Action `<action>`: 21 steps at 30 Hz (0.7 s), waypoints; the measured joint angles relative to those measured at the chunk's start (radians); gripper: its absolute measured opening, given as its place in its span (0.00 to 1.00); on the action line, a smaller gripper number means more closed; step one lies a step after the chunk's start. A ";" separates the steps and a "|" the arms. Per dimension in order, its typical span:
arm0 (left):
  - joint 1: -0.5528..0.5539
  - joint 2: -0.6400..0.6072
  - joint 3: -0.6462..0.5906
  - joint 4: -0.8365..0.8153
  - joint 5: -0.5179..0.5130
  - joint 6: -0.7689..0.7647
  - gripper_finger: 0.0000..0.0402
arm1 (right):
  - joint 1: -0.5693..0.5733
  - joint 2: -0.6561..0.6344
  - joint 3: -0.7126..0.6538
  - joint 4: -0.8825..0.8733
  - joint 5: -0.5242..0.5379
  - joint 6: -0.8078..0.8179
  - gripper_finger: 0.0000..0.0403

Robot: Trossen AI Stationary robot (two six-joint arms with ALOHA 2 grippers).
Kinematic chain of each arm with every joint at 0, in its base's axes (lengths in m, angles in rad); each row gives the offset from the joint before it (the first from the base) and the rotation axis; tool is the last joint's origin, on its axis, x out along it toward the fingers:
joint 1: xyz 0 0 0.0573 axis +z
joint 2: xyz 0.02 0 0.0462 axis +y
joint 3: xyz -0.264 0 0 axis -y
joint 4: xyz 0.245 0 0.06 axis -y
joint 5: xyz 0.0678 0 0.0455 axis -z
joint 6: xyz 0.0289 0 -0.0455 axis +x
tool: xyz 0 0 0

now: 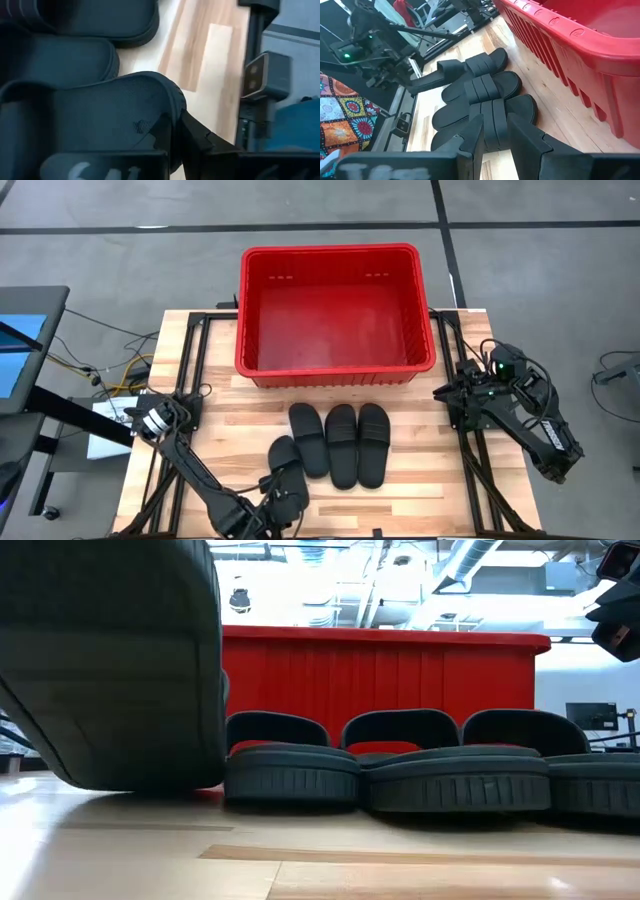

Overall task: Pick and place slides into bin
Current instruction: Put the left slide into the bin

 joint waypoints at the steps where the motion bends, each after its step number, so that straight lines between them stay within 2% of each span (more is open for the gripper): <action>1: -0.004 0.000 0.022 -0.029 -0.001 0.000 0.00 | 0.000 0.000 0.000 0.000 0.000 0.000 0.19; 6: -0.018 -0.002 0.121 -0.172 -0.013 0.002 0.00 | 0.000 0.000 0.000 0.000 0.000 0.000 0.19; 10: -0.023 -0.003 0.201 -0.273 -0.061 0.018 0.00 | 0.000 0.000 0.000 0.000 0.000 0.000 0.19; 21: -0.029 -0.005 0.387 -0.412 -0.220 0.213 0.00 | 0.000 0.000 0.000 0.000 0.000 0.000 0.19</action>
